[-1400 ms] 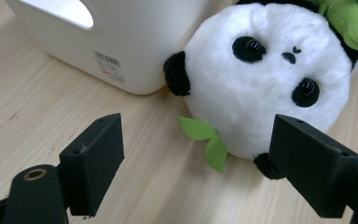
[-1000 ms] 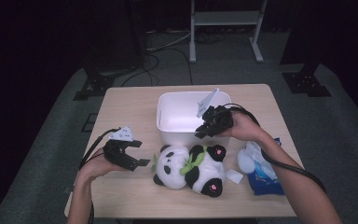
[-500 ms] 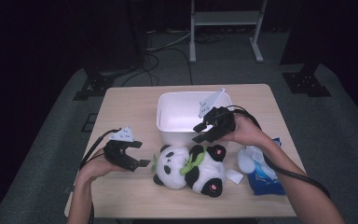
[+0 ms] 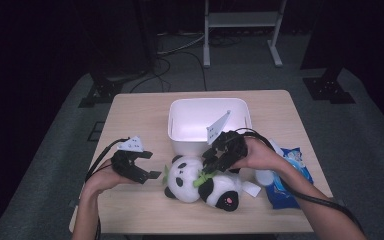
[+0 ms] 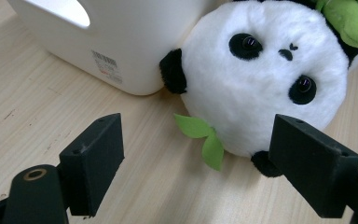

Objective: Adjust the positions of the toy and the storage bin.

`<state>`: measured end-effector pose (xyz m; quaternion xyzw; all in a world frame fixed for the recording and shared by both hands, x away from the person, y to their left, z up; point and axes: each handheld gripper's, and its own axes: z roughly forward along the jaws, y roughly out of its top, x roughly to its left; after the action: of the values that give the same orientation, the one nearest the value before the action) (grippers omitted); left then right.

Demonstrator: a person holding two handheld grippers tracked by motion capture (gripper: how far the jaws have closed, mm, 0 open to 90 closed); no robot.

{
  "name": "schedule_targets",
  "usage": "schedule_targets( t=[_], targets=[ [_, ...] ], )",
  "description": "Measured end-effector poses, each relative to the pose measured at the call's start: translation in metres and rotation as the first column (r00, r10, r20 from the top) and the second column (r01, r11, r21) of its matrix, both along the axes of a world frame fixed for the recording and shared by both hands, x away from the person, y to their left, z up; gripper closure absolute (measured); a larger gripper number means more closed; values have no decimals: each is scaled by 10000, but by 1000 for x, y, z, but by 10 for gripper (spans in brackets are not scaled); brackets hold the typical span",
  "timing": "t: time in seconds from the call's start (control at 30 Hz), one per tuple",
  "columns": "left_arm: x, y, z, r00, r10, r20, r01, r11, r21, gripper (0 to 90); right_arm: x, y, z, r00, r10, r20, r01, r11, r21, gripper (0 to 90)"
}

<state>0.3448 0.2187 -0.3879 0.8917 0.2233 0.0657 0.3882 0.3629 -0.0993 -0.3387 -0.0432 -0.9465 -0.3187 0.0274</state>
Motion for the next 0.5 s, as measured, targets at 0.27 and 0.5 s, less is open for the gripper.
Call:
schedule_targets(
  t=[0.27, 0.5],
  targets=[
    [0, 1, 0, 10000, 32, -39, -32, 10000, -31, 167, 3, 12, -16, 9998, -200, 25, 201, 9988, -447, 442],
    [0, 2, 0, 10000, 51, -12, -51, 10000, -57, 167, 4, 19, -26, 9995, -308, 10, 308, 9974, -648, 441]
  ],
)
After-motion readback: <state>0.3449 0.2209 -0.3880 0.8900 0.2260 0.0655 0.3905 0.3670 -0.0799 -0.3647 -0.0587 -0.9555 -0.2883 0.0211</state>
